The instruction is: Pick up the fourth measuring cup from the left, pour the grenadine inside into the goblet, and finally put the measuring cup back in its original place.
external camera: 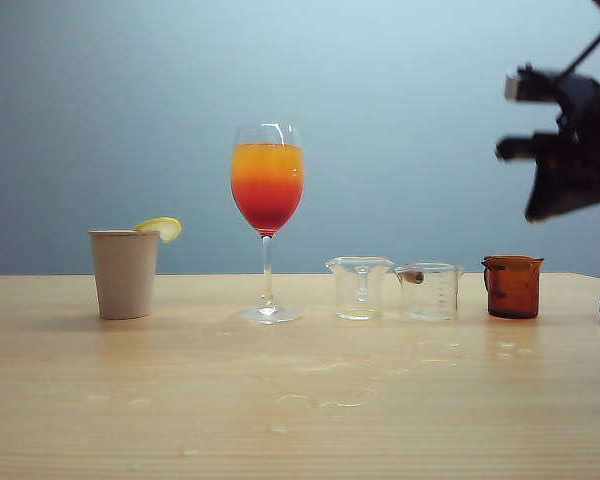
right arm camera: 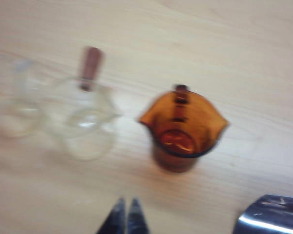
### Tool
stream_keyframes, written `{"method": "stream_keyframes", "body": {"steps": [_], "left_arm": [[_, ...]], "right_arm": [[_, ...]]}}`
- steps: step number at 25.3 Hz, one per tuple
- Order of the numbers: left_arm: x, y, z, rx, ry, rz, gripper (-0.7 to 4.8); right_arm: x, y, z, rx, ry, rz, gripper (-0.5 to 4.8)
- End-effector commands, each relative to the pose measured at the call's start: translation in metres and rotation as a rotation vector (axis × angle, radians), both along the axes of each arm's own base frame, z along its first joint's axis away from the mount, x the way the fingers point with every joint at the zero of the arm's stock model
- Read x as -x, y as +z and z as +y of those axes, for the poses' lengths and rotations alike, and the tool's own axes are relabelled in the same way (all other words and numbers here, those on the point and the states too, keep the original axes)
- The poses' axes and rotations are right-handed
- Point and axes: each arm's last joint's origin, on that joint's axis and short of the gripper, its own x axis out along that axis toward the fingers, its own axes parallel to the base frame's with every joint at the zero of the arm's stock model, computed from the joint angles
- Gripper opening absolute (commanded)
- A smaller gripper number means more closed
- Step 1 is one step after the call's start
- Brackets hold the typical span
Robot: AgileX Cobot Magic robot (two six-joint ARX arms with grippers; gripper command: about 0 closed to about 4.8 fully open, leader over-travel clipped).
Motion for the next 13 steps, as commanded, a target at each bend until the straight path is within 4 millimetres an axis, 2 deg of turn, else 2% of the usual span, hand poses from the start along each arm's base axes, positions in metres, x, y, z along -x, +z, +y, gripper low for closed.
{"method": "stream_keyframes", "body": {"steps": [1, 4, 8, 13], "left_arm": [[0.001, -0.002, 0.001, -0.012, -0.009, 0.029, -0.06], [0.003, -0.006, 0.001, -0.031, -0.031, 0.073, -0.06], [0.009, -0.004, 0.005, -0.025, -0.027, 0.066, -0.06], [0.023, -0.007, 0.015, -0.013, -0.015, 0.040, -0.06]], "right_arm": [[0.017, 0.018, 0.008, -0.019, 0.042, -0.025, -0.01], [0.042, 0.040, 0.019, -0.040, 0.117, -0.092, -0.01], [0.063, 0.058, 0.025, -0.067, 0.178, -0.163, -0.01], [0.088, 0.078, 0.022, -0.111, 0.215, -0.250, -0.01]]}}
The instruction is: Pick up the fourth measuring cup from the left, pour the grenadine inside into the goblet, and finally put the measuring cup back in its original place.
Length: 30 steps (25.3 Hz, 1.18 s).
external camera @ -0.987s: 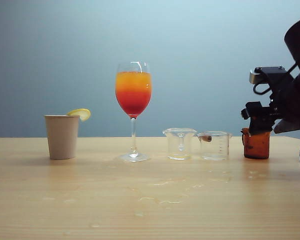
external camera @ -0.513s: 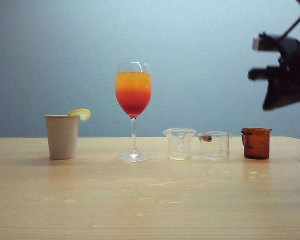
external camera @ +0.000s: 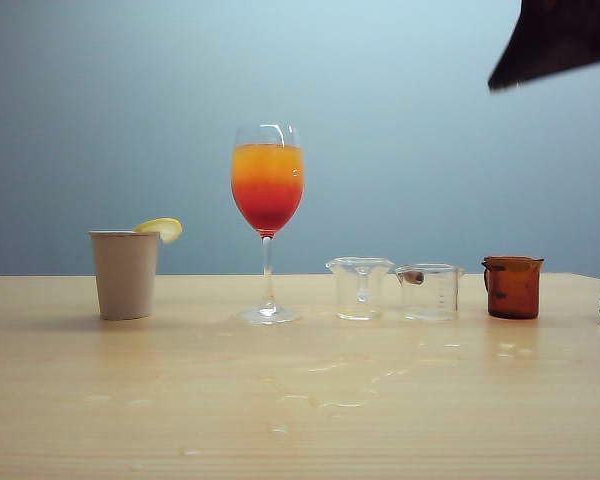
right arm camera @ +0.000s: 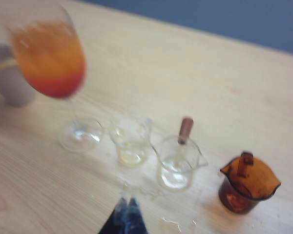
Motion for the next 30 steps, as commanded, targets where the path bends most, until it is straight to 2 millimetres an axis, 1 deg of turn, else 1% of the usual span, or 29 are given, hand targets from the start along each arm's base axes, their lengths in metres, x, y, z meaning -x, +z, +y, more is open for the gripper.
{"method": "stream_keyframes", "body": {"steps": [1, 4, 8, 9, 11, 15, 17, 21, 24, 27, 30], "left_arm": [[0.011, -0.006, 0.007, 0.007, 0.009, -0.012, -0.06], [0.022, -0.016, 0.015, 0.008, 0.023, -0.020, -0.06], [0.037, -0.034, 0.026, 0.017, 0.029, -0.038, -0.06], [0.046, -0.045, 0.032, 0.018, 0.059, -0.055, -0.06], [0.057, -0.062, 0.040, 0.030, 0.084, -0.085, -0.06], [0.070, -0.083, 0.050, 0.058, 0.112, -0.149, -0.06], [0.079, -0.103, 0.056, 0.096, 0.115, -0.204, -0.06], [0.083, -0.125, 0.059, 0.111, 0.122, -0.225, -0.06], [0.079, -0.131, 0.057, 0.132, 0.133, -0.232, -0.06], [0.076, -0.136, 0.055, 0.142, 0.141, -0.248, -0.06], [0.073, -0.142, 0.054, 0.131, 0.184, -0.238, -0.06]], "right_arm": [[0.016, 0.012, -0.004, -0.037, 0.022, -0.044, -0.01], [0.029, 0.016, -0.008, -0.064, 0.022, -0.024, -0.01], [0.042, 0.013, -0.015, -0.048, 0.016, 0.025, -0.01], [0.045, 0.013, -0.016, -0.041, 0.025, 0.021, -0.01], [0.049, 0.007, -0.018, -0.049, 0.036, -0.034, -0.01], [0.056, -0.006, -0.021, -0.086, 0.038, -0.110, -0.01], [0.062, -0.024, -0.025, -0.116, 0.037, -0.174, -0.01], [0.067, -0.046, -0.028, -0.124, 0.024, -0.197, -0.01], [0.070, -0.062, -0.030, -0.113, -0.006, -0.190, -0.01], [0.072, -0.071, -0.031, -0.109, -0.009, -0.184, -0.01], [0.074, -0.075, -0.033, -0.097, -0.030, -0.169, -0.01]]}}
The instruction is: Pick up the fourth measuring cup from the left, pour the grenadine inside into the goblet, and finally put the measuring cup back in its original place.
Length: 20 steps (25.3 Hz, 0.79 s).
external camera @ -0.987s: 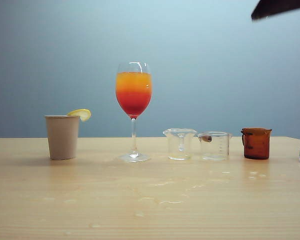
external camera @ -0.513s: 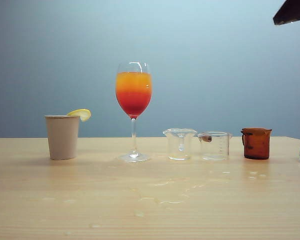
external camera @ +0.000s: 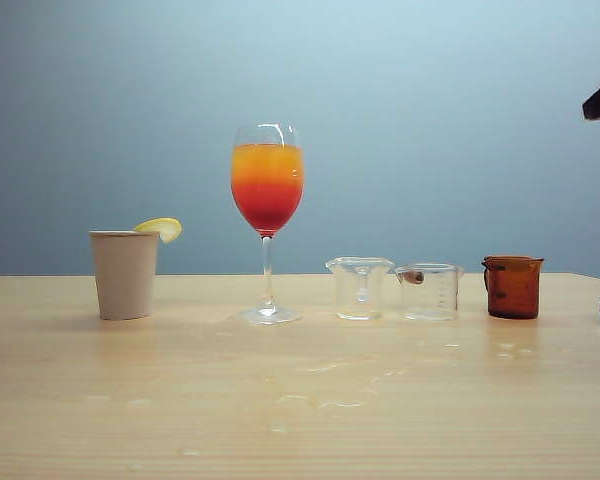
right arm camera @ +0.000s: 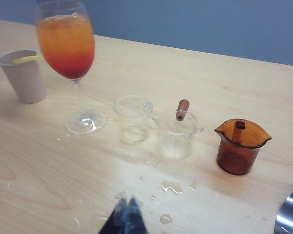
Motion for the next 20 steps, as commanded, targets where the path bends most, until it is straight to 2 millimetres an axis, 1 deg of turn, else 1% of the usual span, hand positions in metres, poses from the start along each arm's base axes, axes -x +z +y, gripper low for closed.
{"method": "stream_keyframes", "body": {"steps": [1, 4, 6, 11, 14, 20], "left_arm": [[-0.004, -0.005, -0.001, 0.010, 0.052, -0.007, -0.06], [-0.008, -0.011, -0.003, 0.027, 0.069, -0.032, -0.06], [-0.015, -0.023, -0.008, 0.083, 0.068, -0.049, -0.06], [-0.022, -0.043, -0.012, 0.092, 0.063, -0.059, -0.06], [-0.023, -0.046, -0.013, 0.106, 0.065, -0.081, -0.06], [-0.023, -0.043, -0.013, 0.121, 0.072, -0.109, -0.06]], "right_arm": [[0.001, 0.001, -0.001, -0.010, -0.004, 0.002, -0.01], [0.001, 0.000, 0.000, -0.011, 0.010, 0.005, -0.01], [0.001, 0.001, 0.000, -0.010, 0.006, 0.005, -0.01], [0.001, 0.001, 0.000, -0.011, 0.006, 0.004, -0.01], [0.001, 0.001, 0.000, -0.011, 0.006, 0.004, -0.01], [0.001, 0.001, 0.000, -0.011, 0.006, 0.004, -0.01]]}}
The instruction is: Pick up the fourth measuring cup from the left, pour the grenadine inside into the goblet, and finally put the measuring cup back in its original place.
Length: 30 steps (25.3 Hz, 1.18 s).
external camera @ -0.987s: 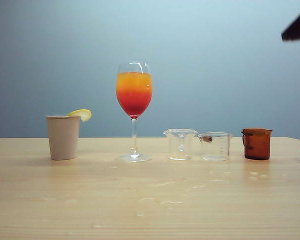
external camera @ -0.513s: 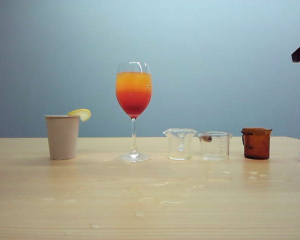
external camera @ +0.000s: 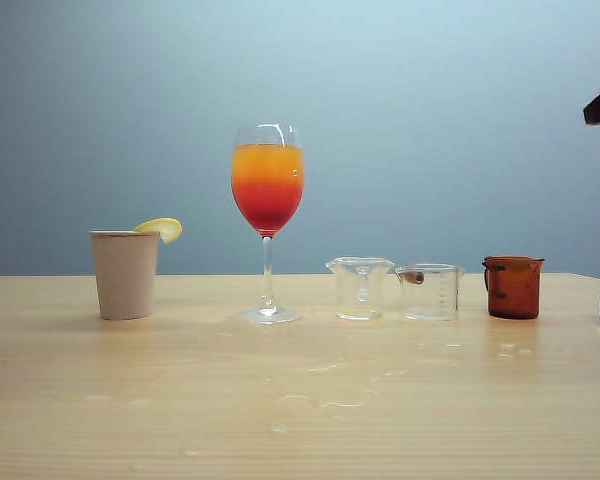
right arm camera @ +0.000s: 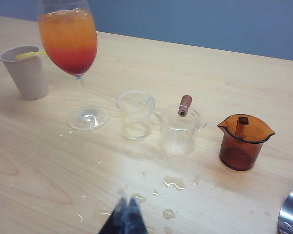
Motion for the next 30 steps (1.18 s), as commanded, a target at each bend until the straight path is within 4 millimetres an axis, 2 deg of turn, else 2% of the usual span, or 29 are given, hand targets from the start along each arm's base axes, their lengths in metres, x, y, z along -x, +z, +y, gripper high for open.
{"method": "stream_keyframes", "body": {"steps": [1, 6, 10, 12, 16, 20, 30], "left_arm": [[0.000, 0.005, 0.001, 0.025, 0.011, -0.041, -0.06], [-0.003, 0.007, 0.007, 0.032, 0.082, -0.059, -0.06], [-0.008, 0.007, 0.018, 0.027, 0.205, -0.060, -0.06], [-0.011, 0.006, 0.029, 0.024, 0.329, -0.060, -0.06], [-0.013, 0.004, 0.040, 0.013, 0.423, -0.056, -0.06], [-0.018, -0.013, 0.048, -0.012, 0.465, -0.013, -0.06], [-0.018, -0.014, 0.049, -0.105, 0.479, -0.027, -0.06]], "right_arm": [[0.000, 0.002, 0.000, -0.009, 0.001, -0.012, -0.01], [0.000, 0.002, 0.000, -0.009, 0.001, -0.012, -0.01], [0.000, 0.002, 0.000, -0.009, 0.000, -0.012, -0.01], [0.000, 0.002, 0.000, -0.009, 0.001, -0.011, -0.01], [0.000, 0.002, 0.000, -0.009, 0.001, -0.012, -0.01], [0.000, 0.002, 0.000, -0.009, 0.001, -0.012, -0.01], [0.000, 0.002, 0.000, -0.009, 0.001, -0.012, -0.01]]}}
